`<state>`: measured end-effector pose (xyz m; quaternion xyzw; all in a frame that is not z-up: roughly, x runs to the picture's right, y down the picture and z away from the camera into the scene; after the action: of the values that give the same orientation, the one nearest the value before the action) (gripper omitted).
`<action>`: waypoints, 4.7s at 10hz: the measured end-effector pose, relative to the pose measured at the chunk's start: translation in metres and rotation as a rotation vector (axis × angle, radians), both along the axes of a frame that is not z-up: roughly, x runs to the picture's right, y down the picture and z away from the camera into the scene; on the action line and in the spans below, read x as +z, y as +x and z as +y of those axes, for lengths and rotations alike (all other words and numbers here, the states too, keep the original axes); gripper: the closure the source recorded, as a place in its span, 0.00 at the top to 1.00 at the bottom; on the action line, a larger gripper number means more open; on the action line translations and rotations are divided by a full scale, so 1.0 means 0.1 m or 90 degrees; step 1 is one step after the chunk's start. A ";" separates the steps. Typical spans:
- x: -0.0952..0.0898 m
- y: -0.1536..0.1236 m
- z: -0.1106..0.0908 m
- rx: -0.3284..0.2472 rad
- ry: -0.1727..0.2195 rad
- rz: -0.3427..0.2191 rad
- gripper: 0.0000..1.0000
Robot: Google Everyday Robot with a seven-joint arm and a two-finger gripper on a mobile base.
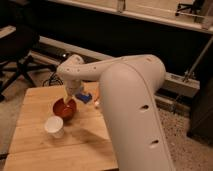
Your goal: Drag the ceramic bowl in a circle
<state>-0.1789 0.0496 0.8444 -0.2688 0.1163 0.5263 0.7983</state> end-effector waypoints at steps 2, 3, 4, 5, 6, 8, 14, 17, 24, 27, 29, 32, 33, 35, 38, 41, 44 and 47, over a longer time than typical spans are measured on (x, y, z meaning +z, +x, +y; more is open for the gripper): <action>0.02 -0.14 0.12 0.002 -0.015 -0.032 0.80; 0.01 -0.20 0.15 -0.001 -0.018 -0.041 0.80; 0.00 -0.21 0.15 -0.001 -0.018 -0.043 0.80; 0.01 -0.21 0.15 -0.001 -0.018 -0.042 0.80; 0.01 -0.20 0.15 0.000 -0.018 -0.042 0.80; 0.00 -0.21 0.15 -0.001 -0.018 -0.043 0.80; 0.02 -0.22 0.14 0.001 -0.015 -0.044 0.80; 0.06 -0.45 -0.13 0.017 0.037 -0.054 0.80; 0.34 -0.20 0.18 -0.006 -0.005 -0.035 0.80; 0.48 -0.01 0.26 0.004 -0.021 -0.043 0.72; 0.56 0.01 0.35 0.006 -0.037 -0.056 0.53; 0.62 -0.13 0.39 -0.001 -0.052 -0.087 0.21; 0.62 -0.16 0.35 -0.008 -0.049 -0.092 0.12; 0.59 -0.31 0.19 -0.038 -0.029 -0.100 0.00; 0.64 -0.46 0.00 -0.090 -0.011 -0.090 0.00; 0.80 -0.32 -0.18 -0.109 -0.002 -0.039 0.00; 0.79 0.13 -0.11 -0.094 -0.011 0.031 0.00; 0.60 0.62 0.30 -0.077 -0.046 0.086 0.00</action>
<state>-0.1165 0.0794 0.9047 -0.2542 0.2049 0.4892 0.8088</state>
